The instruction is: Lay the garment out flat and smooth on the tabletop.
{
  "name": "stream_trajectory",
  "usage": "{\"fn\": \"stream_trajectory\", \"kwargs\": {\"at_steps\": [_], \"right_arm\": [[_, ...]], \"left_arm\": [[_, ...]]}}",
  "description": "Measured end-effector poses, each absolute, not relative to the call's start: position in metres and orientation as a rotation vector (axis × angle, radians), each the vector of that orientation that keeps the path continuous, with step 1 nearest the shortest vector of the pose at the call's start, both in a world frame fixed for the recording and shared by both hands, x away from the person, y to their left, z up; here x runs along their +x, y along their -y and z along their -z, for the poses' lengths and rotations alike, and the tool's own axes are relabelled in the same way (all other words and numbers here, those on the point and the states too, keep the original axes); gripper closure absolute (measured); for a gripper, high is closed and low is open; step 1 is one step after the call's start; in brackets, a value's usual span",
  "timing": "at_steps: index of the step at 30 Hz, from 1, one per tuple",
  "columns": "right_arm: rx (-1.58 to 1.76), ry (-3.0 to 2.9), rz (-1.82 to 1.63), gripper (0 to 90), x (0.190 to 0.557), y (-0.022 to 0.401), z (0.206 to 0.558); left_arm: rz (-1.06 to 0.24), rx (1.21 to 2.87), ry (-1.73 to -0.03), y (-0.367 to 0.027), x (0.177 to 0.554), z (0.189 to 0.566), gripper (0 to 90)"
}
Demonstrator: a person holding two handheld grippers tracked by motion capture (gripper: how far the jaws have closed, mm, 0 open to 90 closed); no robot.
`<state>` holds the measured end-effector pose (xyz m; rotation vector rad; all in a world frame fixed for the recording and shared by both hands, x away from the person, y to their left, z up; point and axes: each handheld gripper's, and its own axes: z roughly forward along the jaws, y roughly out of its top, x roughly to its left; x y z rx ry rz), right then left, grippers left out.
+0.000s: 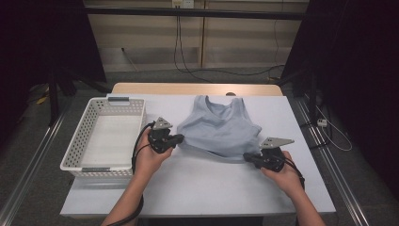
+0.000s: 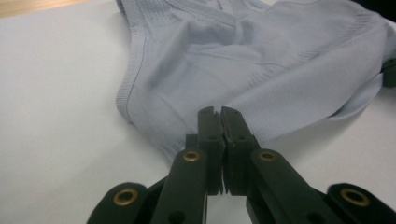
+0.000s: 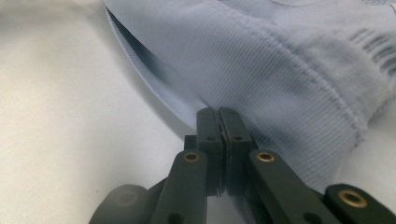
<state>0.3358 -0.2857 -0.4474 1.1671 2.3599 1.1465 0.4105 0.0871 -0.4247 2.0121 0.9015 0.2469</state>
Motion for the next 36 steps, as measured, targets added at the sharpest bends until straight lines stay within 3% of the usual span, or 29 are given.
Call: {"fn": "stream_trajectory", "kwargs": {"at_steps": [5, 9, 12, 24, 27, 30, 36], "right_arm": [[1.174, -2.34, -1.182, 88.2, 0.333, 0.287, 0.445], [1.192, -2.329, -1.203, 80.1, 0.329, 0.292, 0.441], [1.217, -2.295, -1.205, 80.1, 0.324, 0.3, 0.439], [1.241, -2.267, -1.04, 69.5, 0.321, 0.31, 0.462], [1.227, -2.255, -1.039, 72.8, 0.323, 0.31, 0.463], [1.224, -2.243, -1.025, 87.6, 0.324, 0.31, 0.464], [1.238, -2.219, -1.011, 90.0, 0.325, 0.313, 0.456]], "left_arm": [[-0.225, 1.999, -0.909, -0.089, 0.409, 0.424, 87.8], [-0.222, 2.013, -0.905, -0.089, 0.408, 0.424, 87.8], [-0.215, 2.015, -0.905, -0.09, 0.408, 0.424, 87.8], [-0.208, 2.034, -0.908, -0.086, 0.407, 0.43, 87.7], [-0.204, 2.036, -0.91, -0.086, 0.406, 0.431, 87.7], [-0.201, 2.04, -0.91, -0.084, 0.406, 0.433, 87.7], [-0.189, 2.039, -0.91, -0.084, 0.404, 0.432, 87.6]]}}
